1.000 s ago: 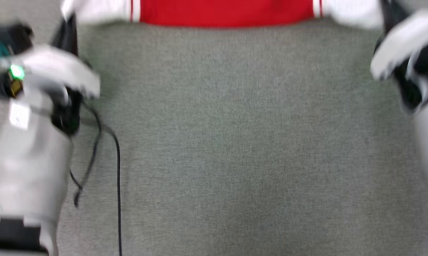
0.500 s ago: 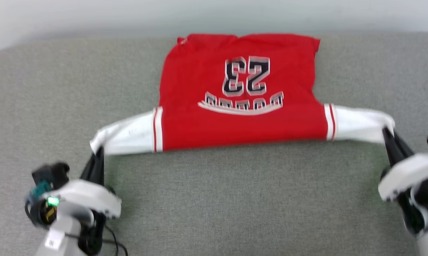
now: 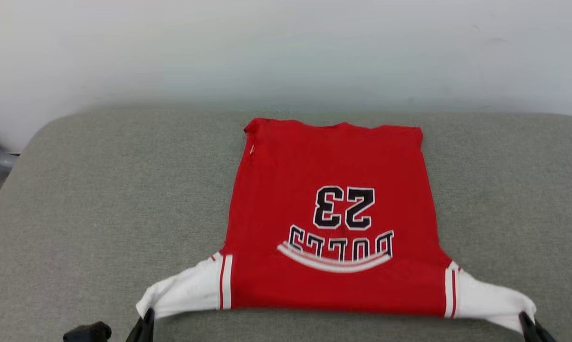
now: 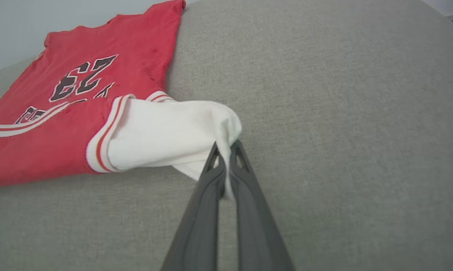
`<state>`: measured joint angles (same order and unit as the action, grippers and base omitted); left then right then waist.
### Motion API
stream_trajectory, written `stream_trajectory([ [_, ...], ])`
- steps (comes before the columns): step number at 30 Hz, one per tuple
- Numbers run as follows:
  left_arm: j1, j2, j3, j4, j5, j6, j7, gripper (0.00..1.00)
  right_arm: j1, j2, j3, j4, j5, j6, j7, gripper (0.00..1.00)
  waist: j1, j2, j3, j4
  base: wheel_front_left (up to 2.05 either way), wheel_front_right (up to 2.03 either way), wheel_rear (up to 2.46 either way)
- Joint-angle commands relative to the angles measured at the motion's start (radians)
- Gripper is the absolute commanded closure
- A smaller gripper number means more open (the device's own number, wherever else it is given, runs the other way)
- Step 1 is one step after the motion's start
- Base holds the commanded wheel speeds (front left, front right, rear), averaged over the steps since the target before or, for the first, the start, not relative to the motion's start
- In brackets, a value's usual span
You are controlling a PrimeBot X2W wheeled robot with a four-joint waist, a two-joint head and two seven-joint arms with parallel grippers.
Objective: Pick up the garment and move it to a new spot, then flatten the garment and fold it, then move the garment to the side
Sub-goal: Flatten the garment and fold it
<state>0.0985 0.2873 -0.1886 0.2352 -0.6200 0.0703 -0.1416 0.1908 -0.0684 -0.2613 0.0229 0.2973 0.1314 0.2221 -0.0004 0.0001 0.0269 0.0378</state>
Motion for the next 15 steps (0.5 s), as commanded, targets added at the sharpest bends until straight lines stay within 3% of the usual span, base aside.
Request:
stream_trajectory([
  [1, 0.023, 0.007, 0.004, -0.010, -0.002, 0.010, 0.005, 1.00, 0.029, 0.005, -0.002, -0.016, -0.015, -0.001, 0.011, 1.00, 0.0004, -0.0001, -0.014, 0.005, 0.00, 0.00, 0.00],
  [7, 0.109, 0.014, -0.013, -0.054, 0.003, 0.020, 0.019, 1.00, 0.135, 0.018, 0.005, -0.052, -0.033, -0.001, 0.070, 1.00, 0.0004, -0.0001, -0.028, 0.012, 0.00, 0.00, 0.00],
  [9, 0.119, 0.014, -0.024, -0.068, 0.008, 0.017, 0.022, 1.00, 0.142, 0.018, 0.010, -0.054, -0.021, -0.001, 0.076, 0.54, 0.0004, -0.0001, -0.028, 0.014, 0.00, 0.00, 0.00],
  [10, 0.118, 0.014, -0.027, -0.075, 0.010, 0.019, 0.023, 1.00, 0.141, 0.018, 0.014, -0.049, -0.001, -0.001, 0.080, 0.05, 0.0004, -0.0001, -0.027, 0.015, 0.00, 0.00, 0.00],
  [11, 0.115, 0.015, -0.033, -0.080, 0.014, 0.019, 0.024, 1.00, 0.136, 0.018, 0.021, -0.049, 0.000, -0.001, 0.079, 0.00, 0.0004, -0.0001, -0.027, 0.017, 0.00, 0.00, 0.00],
  [15, 0.096, 0.009, -0.044, -0.099, 0.016, 0.020, 0.028, 1.00, 0.081, 0.018, 0.019, -0.074, 0.017, -0.001, 0.015, 0.00, 0.0004, -0.0001, -0.024, 0.024, 0.00, 0.00, 0.00],
])
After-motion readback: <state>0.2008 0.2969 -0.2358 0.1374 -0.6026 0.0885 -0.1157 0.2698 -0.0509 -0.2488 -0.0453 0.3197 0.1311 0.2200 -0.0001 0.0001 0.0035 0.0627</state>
